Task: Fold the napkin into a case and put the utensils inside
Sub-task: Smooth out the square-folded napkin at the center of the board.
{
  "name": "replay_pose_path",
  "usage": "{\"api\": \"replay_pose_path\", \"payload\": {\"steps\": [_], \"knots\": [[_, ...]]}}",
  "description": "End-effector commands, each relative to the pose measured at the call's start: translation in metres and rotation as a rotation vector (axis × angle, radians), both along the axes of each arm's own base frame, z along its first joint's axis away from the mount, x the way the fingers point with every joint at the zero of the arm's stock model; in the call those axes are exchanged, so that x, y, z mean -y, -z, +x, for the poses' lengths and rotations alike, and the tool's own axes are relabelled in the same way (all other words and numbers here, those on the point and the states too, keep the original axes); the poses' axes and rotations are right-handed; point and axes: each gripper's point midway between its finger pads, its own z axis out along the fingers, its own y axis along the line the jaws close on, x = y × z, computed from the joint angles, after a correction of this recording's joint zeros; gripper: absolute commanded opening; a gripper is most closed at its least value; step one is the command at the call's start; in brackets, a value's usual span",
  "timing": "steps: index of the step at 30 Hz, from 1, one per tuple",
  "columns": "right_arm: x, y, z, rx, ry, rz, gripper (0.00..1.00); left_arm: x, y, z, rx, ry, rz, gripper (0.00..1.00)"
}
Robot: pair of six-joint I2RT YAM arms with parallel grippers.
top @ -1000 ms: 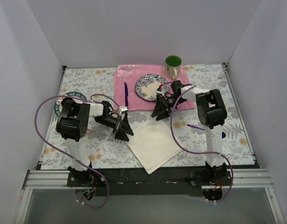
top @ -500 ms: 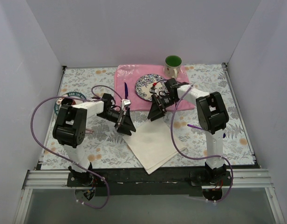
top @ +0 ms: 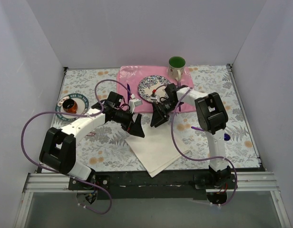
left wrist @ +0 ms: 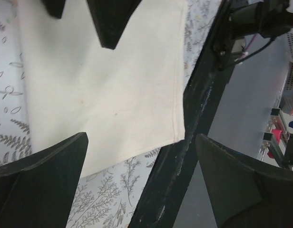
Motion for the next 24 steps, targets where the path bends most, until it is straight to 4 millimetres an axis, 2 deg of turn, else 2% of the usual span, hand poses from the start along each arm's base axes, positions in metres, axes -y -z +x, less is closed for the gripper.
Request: {"api": "replay_pose_path", "payload": {"steps": [1,4,5,7,8,10,12,15,17,18,20,21,22,24], "knots": [[-0.002,0.014,0.010,0.043,-0.017,-0.035,0.95,-0.012,0.012,0.025,0.078,-0.113,0.095,0.98],[-0.005,0.019,0.020,0.061,-0.015,-0.036,0.95,-0.014,0.004,0.033,0.142,-0.110,0.103,0.98],[-0.005,0.021,0.022,0.059,-0.014,-0.046,0.95,-0.014,-0.005,0.036,0.186,-0.113,0.090,0.98],[-0.008,0.025,0.031,0.073,-0.012,-0.049,0.95,-0.016,-0.014,0.050,0.257,-0.174,0.097,0.98],[-0.007,0.027,0.037,0.085,-0.007,-0.056,0.95,-0.020,-0.023,0.054,0.305,-0.215,0.094,0.98],[-0.008,0.030,0.040,0.085,-0.006,-0.061,0.95,-0.028,-0.036,0.075,0.412,-0.301,0.109,0.98],[-0.009,0.021,0.045,0.092,-0.005,-0.048,0.95,-0.029,-0.056,0.082,0.527,-0.253,0.068,0.98],[-0.017,-0.006,0.046,0.101,-0.007,0.008,0.95,-0.015,-0.071,0.058,0.552,-0.089,-0.019,0.98],[-0.020,-0.025,0.043,0.093,-0.001,0.061,0.96,-0.008,-0.069,0.040,0.577,0.003,-0.037,0.98],[-0.020,-0.042,0.042,0.126,-0.002,0.087,0.96,-0.001,-0.059,0.016,0.577,0.072,-0.030,0.98],[-0.018,-0.057,0.035,0.151,-0.020,0.128,0.96,0.002,-0.044,-0.004,0.648,0.143,0.016,0.90],[-0.015,-0.069,0.029,0.170,-0.026,0.139,0.96,0.014,-0.037,-0.029,0.679,0.226,0.016,0.86],[-0.013,-0.073,0.025,0.177,-0.029,0.144,0.96,0.011,-0.023,-0.045,0.702,0.264,0.034,0.82],[-0.006,-0.082,0.012,0.206,-0.047,0.142,0.96,0.020,-0.011,-0.071,0.754,0.342,0.053,0.67]]}}
